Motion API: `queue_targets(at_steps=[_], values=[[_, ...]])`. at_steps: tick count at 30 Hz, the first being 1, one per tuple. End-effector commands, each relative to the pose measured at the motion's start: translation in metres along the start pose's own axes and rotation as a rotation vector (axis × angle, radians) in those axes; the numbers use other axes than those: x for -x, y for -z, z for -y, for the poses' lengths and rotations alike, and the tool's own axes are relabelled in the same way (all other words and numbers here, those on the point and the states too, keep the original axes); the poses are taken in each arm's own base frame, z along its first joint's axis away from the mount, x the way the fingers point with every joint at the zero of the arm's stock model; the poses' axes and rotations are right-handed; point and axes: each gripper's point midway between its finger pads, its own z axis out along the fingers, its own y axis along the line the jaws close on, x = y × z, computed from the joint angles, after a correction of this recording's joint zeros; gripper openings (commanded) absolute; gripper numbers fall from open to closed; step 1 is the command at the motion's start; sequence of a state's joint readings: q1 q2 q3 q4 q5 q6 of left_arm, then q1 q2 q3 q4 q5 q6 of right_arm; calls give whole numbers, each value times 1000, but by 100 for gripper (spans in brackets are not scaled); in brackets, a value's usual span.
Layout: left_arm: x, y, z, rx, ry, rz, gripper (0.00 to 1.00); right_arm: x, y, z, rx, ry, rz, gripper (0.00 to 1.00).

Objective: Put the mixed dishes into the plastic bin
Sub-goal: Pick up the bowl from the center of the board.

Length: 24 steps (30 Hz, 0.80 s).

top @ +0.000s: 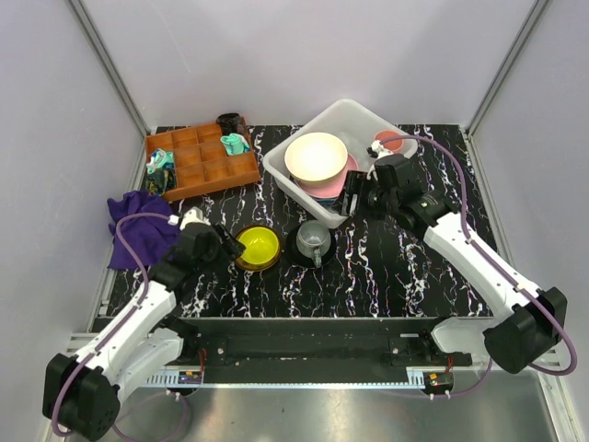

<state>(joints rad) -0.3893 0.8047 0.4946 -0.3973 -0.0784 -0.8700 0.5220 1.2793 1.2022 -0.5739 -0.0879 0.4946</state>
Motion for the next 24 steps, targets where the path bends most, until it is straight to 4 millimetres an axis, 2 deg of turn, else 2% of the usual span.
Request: queue_targets(at_steps=[1, 5, 11, 17, 24], values=[[10, -12, 8, -18, 14, 48, 67, -4, 8, -2, 9, -23, 20, 75], [8, -21, 8, -4, -1, 34, 65, -9, 10, 2, 5, -24, 15, 75], [5, -35, 7, 12, -17, 13, 51, -13, 10, 4, 2, -32, 8, 75], [2, -42, 5, 19, -24, 5, 42, -13, 11, 4, 4, -33, 12, 75], [-4, -50, 1, 30, -27, -15, 39, -15, 12, 6, 1, -32, 12, 75]])
